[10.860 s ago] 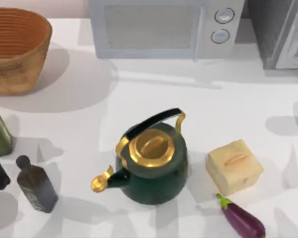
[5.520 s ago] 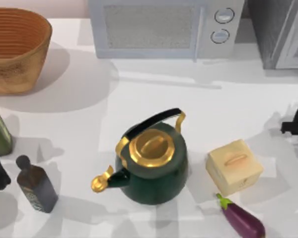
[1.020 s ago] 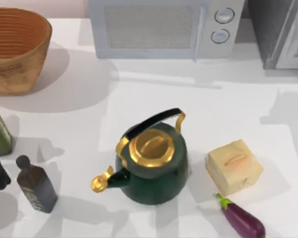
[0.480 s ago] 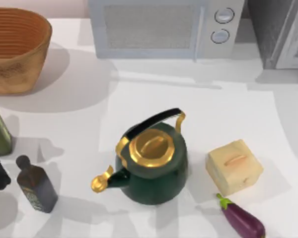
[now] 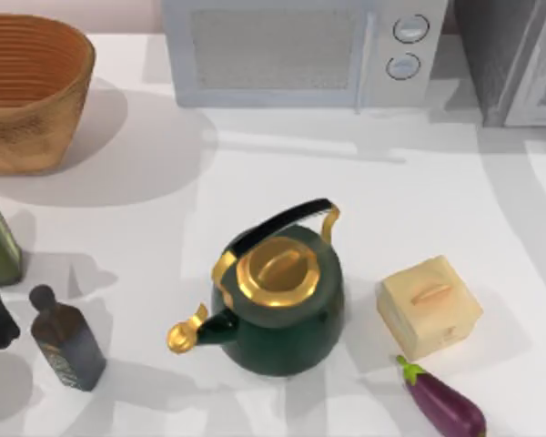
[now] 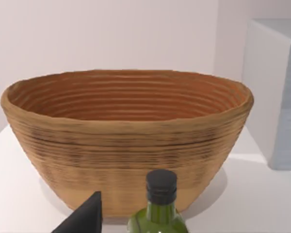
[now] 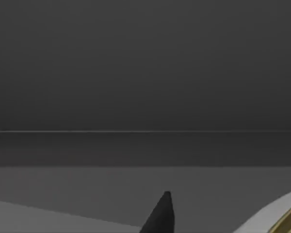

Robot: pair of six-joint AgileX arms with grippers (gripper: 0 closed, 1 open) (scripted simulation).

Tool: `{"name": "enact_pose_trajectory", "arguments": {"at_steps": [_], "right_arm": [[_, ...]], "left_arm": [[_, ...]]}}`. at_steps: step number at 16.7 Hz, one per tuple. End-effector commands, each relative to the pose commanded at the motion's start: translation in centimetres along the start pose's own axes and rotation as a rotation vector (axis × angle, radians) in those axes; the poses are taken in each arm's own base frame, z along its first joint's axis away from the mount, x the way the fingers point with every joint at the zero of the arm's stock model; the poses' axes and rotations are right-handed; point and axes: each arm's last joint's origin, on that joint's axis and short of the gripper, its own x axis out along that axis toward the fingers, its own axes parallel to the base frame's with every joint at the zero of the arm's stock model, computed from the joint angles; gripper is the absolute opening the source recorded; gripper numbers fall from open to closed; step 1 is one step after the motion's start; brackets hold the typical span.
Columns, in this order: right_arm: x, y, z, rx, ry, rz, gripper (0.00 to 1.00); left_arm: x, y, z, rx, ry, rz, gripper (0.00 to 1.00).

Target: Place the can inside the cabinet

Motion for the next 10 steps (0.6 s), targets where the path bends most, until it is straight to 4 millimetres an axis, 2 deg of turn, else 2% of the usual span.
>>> {"name": "enact_pose_trajectory", "arguments": {"at_steps": [10], "right_arm": [[0.86, 0.16, 0.54, 0.002, 0.0, 0.001, 0.0]], "left_arm": [[0.0, 0.0, 0.0, 0.0, 0.0, 0.0, 1.0]]}}
